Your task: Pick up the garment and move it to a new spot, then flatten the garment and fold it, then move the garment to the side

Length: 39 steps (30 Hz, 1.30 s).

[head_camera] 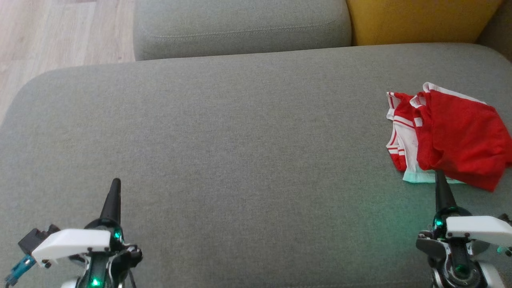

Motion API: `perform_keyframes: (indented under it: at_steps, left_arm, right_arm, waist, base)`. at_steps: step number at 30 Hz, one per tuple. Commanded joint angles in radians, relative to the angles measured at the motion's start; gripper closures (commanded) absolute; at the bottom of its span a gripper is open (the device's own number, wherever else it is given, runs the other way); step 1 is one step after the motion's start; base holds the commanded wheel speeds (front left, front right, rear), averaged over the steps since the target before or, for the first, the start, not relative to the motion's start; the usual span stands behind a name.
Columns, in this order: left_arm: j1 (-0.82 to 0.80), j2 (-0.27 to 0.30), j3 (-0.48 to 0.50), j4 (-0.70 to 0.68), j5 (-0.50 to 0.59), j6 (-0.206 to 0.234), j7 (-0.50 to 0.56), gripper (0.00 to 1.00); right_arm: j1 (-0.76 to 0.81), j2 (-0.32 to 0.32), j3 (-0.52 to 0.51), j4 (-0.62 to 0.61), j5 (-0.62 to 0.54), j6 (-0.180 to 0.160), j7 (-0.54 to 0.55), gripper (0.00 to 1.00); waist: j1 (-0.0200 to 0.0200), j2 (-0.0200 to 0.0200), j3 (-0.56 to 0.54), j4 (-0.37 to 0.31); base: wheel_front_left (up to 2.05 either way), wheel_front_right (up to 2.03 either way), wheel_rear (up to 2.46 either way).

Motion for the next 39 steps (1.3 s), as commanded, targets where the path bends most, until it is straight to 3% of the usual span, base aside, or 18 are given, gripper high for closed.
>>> perform_keyframes:
  at_steps: [1,21,39]
  left_arm:
    - [-0.062,0.017,0.037,-0.028,-0.033,-0.011,0.012,1.00]
    - [-0.076,0.017,0.081,-0.016,-0.235,-0.032,0.071,1.00]
    - [-0.076,0.014,0.086,-0.016,-0.232,-0.032,0.074,1.00]
  right_arm:
    - [-0.050,-0.016,0.008,-0.040,0.041,0.002,0.011,1.00]
    - [-0.054,-0.014,-0.033,-0.045,0.279,0.002,0.071,1.00]
    - [-0.054,-0.008,-0.041,-0.045,0.272,0.002,0.077,1.00]
  waist:
    - [0.0000,0.0000,-0.001,0.000]
    - [0.0000,0.0000,-0.015,0.005]
    - [0.0000,0.0000,-0.015,0.005]
  base:
    - [0.00,0.00,0.00]
    - [0.00,0.00,0.00]
    - [0.00,0.00,0.00]
